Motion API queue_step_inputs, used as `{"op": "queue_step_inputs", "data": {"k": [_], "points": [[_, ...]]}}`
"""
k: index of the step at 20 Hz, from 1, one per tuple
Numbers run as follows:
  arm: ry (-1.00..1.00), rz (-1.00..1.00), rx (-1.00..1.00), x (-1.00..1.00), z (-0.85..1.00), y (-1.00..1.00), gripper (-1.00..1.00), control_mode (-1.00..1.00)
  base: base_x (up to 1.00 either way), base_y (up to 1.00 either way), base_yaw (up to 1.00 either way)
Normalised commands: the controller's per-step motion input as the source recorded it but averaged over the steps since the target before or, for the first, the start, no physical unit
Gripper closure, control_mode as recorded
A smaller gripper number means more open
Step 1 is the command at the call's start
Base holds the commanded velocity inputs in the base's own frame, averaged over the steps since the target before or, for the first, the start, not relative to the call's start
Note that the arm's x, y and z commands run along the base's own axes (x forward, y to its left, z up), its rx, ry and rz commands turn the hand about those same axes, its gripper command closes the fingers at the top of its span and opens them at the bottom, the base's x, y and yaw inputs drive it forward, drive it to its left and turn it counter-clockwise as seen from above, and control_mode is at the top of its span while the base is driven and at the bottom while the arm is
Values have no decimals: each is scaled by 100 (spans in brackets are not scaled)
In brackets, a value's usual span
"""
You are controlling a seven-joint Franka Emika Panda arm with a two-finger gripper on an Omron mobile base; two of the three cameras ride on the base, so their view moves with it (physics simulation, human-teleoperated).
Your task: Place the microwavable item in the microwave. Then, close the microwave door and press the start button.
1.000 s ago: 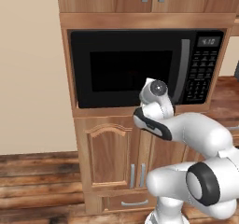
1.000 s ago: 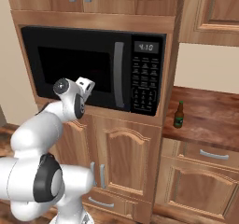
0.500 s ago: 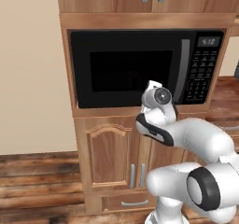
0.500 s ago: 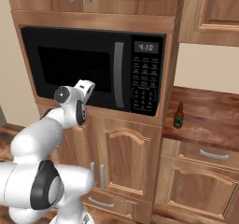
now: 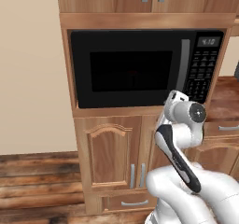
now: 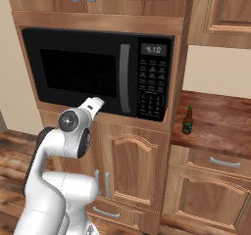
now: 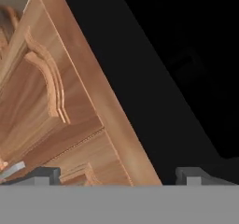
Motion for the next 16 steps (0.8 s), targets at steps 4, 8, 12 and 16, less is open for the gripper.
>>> {"op": "queue_step_inputs", "data": {"k": [4, 8, 12, 16], "points": [[-3, 0, 11, -81, 16, -82, -100, -100, 0, 0, 0], [-9, 0, 7, -42, 4, -92, -100, -100, 0, 0, 0], [-5, 0, 5, -7, 0, -62, -100, -100, 0, 0, 0], [0, 1, 2, 3, 0, -26, -100, -100, 0, 0, 0]]}}
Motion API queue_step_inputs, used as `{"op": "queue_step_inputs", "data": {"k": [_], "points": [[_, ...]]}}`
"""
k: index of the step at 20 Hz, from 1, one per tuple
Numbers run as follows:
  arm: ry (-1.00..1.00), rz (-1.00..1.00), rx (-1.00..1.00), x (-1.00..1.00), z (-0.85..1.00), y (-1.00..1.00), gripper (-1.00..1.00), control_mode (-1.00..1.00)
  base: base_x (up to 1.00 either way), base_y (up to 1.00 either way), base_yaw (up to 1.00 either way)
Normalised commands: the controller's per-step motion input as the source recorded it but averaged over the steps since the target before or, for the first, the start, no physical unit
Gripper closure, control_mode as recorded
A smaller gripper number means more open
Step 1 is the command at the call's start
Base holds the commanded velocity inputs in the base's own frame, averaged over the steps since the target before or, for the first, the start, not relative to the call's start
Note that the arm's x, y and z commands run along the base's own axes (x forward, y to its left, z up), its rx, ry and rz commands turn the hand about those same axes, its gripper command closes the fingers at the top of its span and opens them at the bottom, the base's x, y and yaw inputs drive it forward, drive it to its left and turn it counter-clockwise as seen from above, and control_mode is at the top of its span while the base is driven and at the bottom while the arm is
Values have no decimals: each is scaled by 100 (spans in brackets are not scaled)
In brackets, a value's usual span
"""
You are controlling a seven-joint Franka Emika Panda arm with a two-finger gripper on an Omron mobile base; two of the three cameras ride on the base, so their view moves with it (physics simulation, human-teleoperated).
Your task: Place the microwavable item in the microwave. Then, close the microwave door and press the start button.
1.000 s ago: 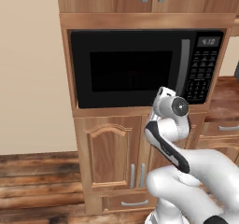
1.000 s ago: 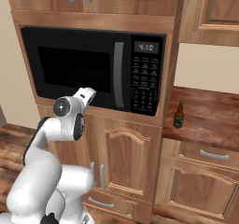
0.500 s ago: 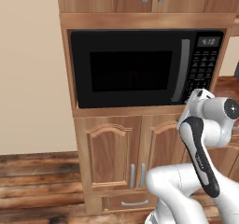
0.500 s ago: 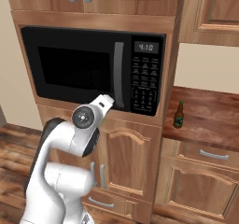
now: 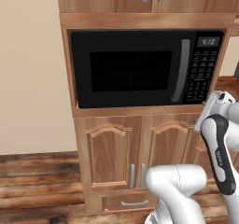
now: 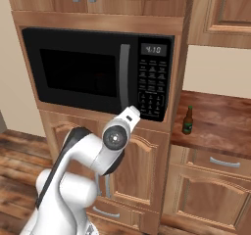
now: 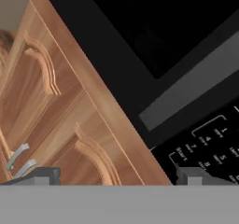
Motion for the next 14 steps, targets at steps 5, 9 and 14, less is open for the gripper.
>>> {"op": "queue_step_inputs", "data": {"k": [5, 9, 14], "points": [[-8, 6, 3, 16, 0, -10, -100, -100, 0, 0, 0], [-6, 5, 2, 7, 0, -23, -100, -100, 0, 0, 0], [-1, 7, 2, 26, 0, -9, -100, -100, 0, 0, 0]]}}
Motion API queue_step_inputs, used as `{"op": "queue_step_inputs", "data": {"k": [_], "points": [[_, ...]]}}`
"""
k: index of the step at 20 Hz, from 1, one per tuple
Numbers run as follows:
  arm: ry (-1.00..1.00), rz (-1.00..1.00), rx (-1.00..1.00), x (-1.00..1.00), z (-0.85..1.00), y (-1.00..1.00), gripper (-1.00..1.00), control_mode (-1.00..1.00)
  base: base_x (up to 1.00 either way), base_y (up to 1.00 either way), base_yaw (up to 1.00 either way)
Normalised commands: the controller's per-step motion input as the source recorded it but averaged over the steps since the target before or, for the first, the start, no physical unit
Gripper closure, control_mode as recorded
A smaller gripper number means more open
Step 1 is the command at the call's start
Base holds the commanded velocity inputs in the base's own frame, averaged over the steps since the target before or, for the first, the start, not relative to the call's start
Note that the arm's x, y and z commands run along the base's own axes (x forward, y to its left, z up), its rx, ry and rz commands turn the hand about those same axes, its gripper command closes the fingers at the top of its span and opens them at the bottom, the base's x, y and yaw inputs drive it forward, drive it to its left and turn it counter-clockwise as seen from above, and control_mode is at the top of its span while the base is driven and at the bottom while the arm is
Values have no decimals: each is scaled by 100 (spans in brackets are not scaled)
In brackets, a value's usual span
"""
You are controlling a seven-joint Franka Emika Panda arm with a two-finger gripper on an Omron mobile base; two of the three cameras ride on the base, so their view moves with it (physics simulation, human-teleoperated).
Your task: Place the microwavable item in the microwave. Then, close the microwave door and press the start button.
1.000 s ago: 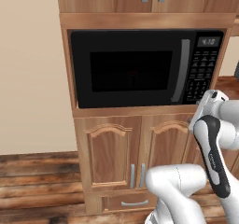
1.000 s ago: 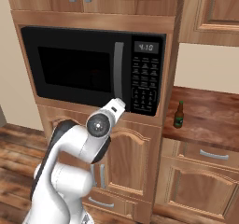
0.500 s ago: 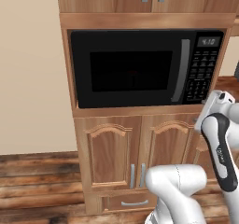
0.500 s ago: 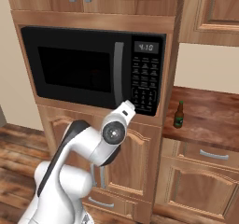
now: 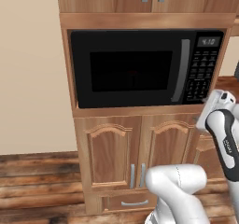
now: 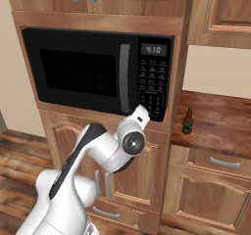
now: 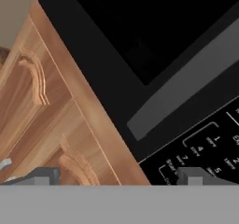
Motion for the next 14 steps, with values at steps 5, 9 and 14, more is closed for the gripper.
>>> {"op": "queue_step_inputs", "data": {"k": [5, 9, 14], "points": [[0, 7, 3, 41, -3, -2, -100, -100, 0, 0, 0], [1, 6, 2, 45, -13, -1, -100, -100, 0, 0, 0], [2, 5, 2, 39, -18, -4, -100, -100, 0, 0, 0]]}}
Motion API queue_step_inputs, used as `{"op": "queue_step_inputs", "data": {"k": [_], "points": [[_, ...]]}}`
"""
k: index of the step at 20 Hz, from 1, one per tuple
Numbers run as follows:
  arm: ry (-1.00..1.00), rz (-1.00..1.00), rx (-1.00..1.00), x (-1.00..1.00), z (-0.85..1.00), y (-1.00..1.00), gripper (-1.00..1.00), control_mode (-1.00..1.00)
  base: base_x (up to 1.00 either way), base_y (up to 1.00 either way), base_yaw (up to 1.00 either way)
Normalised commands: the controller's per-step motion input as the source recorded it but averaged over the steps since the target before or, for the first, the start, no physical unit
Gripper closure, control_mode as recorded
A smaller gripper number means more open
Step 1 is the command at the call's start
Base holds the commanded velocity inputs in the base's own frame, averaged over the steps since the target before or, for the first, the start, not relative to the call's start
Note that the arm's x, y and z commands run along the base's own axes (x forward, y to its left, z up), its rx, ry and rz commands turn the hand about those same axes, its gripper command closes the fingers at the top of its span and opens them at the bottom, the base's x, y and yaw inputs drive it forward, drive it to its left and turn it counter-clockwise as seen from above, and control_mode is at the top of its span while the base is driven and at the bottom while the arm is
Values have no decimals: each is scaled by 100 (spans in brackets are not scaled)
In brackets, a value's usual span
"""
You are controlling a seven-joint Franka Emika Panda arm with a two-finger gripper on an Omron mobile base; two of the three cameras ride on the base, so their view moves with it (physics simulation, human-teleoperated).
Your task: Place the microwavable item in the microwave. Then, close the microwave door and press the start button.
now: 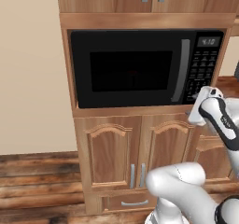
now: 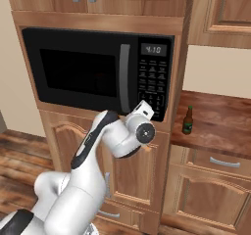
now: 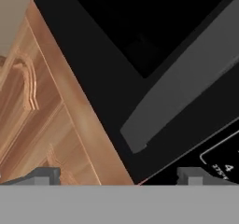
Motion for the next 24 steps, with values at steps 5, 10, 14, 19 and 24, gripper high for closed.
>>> {"op": "queue_step_inputs", "data": {"k": [5, 10, 14, 19, 24], "points": [[2, 3, 3, 32, -14, -11, -100, -100, 0, 0, 0], [2, 2, 2, 30, -17, -14, -100, -100, 0, 0, 0], [3, 2, 1, 31, -26, -8, -100, -100, 0, 0, 0], [2, 2, 1, 30, -20, -10, -100, -100, 0, 0, 0], [2, 2, 1, 28, -22, -13, -100, -100, 0, 0, 0]]}}
